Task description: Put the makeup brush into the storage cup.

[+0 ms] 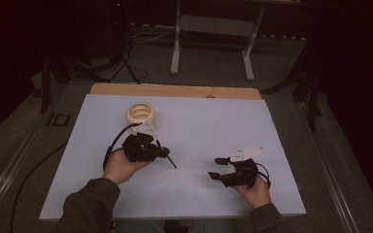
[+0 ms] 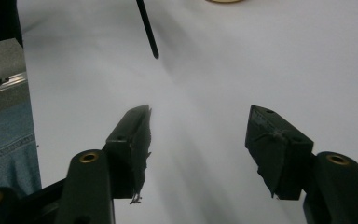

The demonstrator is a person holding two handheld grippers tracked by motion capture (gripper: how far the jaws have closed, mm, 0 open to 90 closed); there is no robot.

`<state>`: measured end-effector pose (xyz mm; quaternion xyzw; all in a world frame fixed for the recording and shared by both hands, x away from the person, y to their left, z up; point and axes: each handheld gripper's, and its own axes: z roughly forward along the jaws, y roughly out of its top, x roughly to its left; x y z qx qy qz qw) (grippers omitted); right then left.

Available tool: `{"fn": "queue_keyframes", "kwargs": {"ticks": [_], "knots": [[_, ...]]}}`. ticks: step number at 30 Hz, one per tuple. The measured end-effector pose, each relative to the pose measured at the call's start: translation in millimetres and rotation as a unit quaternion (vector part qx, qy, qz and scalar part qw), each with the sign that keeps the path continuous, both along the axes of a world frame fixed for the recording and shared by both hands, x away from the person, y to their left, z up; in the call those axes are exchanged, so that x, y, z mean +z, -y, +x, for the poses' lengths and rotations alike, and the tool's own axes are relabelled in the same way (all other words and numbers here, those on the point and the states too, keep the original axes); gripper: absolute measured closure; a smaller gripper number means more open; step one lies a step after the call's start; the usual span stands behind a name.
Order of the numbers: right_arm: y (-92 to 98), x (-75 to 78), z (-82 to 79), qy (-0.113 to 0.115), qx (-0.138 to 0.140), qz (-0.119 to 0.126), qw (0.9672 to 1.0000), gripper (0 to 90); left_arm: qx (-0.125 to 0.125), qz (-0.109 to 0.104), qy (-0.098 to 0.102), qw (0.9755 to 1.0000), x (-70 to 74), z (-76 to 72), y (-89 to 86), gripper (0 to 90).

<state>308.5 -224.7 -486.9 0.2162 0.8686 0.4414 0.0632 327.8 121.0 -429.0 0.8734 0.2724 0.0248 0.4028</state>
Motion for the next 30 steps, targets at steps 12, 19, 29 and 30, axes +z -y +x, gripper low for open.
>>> {"fn": "queue_keyframes", "kwargs": {"ticks": [12, 19, 29, 30], "knots": [[19.4, 0.2, -1.6, -0.001, -0.024, 0.001, 0.9997, 37.4, 0.019, -0.004, -0.003, 0.9998, 11.2, 10.0, -16.3, 85.6], [28.4, -0.9, -3.5, -0.002, -0.034, -0.001, 0.9994, 36.1, 0.035, -0.005, -0.009, 0.9993, 16.5, 16.7, -26.4, 85.5], [38.2, -0.6, -4.4, -0.002, -0.046, 0.002, 0.9989, 34.3, 0.064, -0.011, -0.01, 0.9978, 30.1, 28.4, -44.4, 85.5], [38.8, -0.3, -4.4, -0.002, -0.049, 0.003, 0.9988, 33.3, 0.068, -0.009, -0.009, 0.9976, 33.3, 30.4, -47.1, 85.5]]}}
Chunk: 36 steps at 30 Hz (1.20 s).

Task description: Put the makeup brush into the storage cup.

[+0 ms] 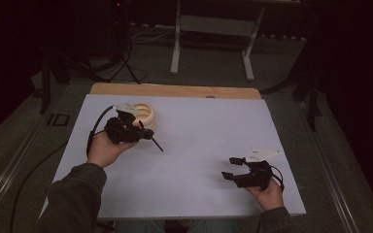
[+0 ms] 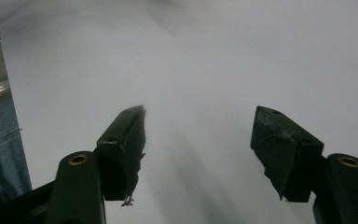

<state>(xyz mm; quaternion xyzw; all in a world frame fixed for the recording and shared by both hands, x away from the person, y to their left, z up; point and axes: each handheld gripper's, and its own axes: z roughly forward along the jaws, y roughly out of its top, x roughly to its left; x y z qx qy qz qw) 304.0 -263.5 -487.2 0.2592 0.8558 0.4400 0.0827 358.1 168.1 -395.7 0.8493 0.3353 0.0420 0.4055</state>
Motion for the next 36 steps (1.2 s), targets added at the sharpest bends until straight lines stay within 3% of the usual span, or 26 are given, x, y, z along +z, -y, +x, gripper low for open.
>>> {"fn": "queue_keyframes", "kwargs": {"ticks": [11, 22, 25, 36], "knots": [[0.8, -0.3, 2.2, 0.0, 0.0, 0.004, 1.0, 31.9, 0.034, -0.007, 0.002, 0.9994, 17.6, 16.5, -17.7, 85.5], [4.3, -1.9, 4.1, -0.003, -0.002, 0.012, 0.9999, 31.8, 0.058, 0.001, -0.002, 0.9983, 29.5, 32.3, -34.4, 85.5], [5.4, -2.0, 4.3, -0.003, -0.005, 0.011, 0.9999, 31.1, 0.071, -0.007, 0.006, 0.9975, 38.1, 34.2, -40.2, 85.5], [7.6, -0.8, 5.8, 0.0, -0.006, 0.012, 0.9999, 30.9, 0.098, 0.001, 0.005, 0.9951, 49.5, 49.6, -49.2, 85.5]]}}
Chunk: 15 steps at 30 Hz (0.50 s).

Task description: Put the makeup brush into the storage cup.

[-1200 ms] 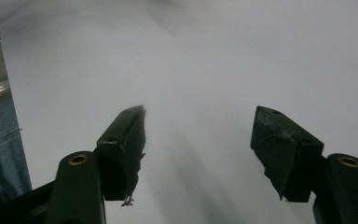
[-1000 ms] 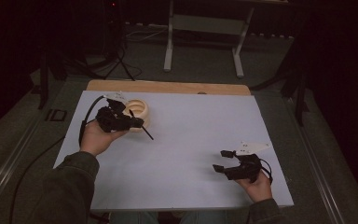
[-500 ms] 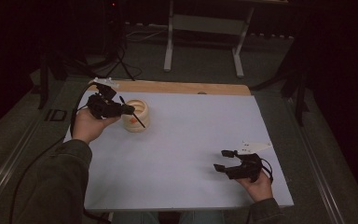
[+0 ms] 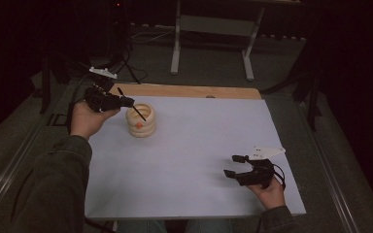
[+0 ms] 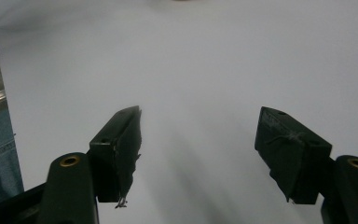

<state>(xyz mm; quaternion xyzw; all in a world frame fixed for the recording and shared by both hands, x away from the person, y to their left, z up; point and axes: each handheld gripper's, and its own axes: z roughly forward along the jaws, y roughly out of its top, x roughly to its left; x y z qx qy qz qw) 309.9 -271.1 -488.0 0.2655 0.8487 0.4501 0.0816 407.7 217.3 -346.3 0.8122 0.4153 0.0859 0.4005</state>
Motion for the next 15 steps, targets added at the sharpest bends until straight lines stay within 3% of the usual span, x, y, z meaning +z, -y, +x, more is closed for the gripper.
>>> {"fn": "queue_keyframes", "kwargs": {"ticks": [15], "knots": [[1.2, 1.6, 1.7, 0.001, -0.004, 0.006, 1.0, 30.2, 0.043, 0.003, -0.007, 0.999, -2.7, 17.6, -13.0, 85.5]]}}
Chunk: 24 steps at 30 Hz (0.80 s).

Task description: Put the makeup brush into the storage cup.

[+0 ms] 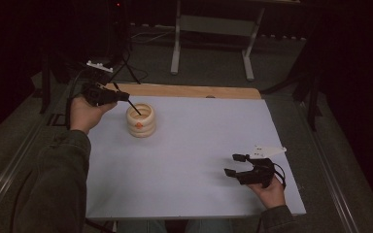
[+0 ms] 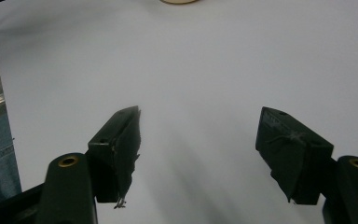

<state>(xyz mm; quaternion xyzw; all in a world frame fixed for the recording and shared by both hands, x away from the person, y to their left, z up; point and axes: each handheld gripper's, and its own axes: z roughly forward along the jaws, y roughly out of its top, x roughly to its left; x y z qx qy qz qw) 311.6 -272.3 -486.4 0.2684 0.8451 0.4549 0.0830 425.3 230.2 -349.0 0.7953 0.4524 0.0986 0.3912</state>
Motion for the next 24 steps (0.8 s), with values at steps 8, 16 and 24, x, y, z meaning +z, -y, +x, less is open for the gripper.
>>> {"fn": "queue_keyframes", "kwargs": {"ticks": [8, 16, 24], "knots": [[0.3, 1.1, -0.2, 0.003, -0.004, 0.001, 1.0, 30.0, 0.022, 0.008, -0.002, 0.9997, -6.4, 5.0, 0.2, 85.4], [-0.2, 1.2, -0.8, 0.004, -0.005, 0.002, 1.0, 29.7, 0.038, 0.007, -0.016, 0.9991, -17.3, 8.5, -2.9, 85.4], [-1.4, 0.9, -0.6, 0.005, -0.004, 0.0, 1.0, 29.6, 0.05, 0.004, -0.022, 0.9985, -28.6, 8.2, -5.6, 85.3]]}}
